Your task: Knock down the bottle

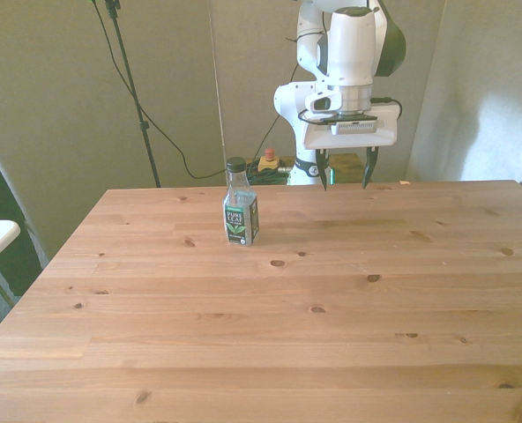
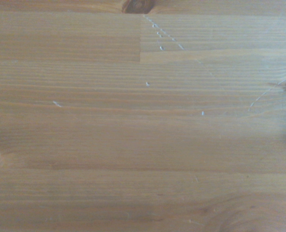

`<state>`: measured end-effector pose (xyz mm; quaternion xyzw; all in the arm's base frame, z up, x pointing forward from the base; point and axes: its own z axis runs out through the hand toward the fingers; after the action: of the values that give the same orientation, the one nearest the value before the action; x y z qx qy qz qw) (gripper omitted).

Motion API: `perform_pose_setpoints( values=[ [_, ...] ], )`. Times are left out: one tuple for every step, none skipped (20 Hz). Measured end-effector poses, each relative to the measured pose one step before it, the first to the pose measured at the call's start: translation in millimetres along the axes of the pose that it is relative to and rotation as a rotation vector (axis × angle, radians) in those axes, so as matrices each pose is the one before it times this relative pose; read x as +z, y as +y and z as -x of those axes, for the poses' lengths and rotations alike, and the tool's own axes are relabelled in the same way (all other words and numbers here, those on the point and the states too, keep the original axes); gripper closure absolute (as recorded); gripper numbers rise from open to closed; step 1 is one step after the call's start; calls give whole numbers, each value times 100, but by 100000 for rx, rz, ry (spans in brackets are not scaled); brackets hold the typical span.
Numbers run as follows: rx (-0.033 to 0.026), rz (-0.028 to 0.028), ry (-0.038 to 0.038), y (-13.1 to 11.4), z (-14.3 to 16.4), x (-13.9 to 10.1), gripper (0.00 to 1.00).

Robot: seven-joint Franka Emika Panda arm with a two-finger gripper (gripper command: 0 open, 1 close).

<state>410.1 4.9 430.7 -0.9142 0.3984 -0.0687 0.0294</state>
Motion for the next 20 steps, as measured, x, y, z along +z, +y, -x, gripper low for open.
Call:
perform_pose_setpoints(
  values=[
    [-4,42,-51,-7,-6,31,0],
    [-129,140,31,-2,-1,32,100],
    [-138,159,186,47,-57,5,100],
    [125,154,220,120,-137,-11,100],
    [390,350,408,257,-289,-19,100],
    [741,436,677,409,-519,-100,100],
    [1265,140,695,473,-689,-225,100],
    [1624,38,585,518,-780,-296,100],
    [1963,44,413,600,-890,-359,100],
    [1841,412,570,636,-947,-418,100],
    [1646,404,498,627,-886,-347,100],
    [1435,581,572,645,-837,-268,100],
    [1027,463,554,586,-709,-139,100],
    [939,695,651,588,-618,-18,100],
    [896,541,320,540,-506,44,100],
    [987,426,86,569,-499,72,100],
    [1057,275,36,603,-521,54,100],
    [977,159,-29,607,-518,45,100],
    [945,284,67,677,-569,48,100],
    [733,293,12,757,-620,49,100]
  ],
)
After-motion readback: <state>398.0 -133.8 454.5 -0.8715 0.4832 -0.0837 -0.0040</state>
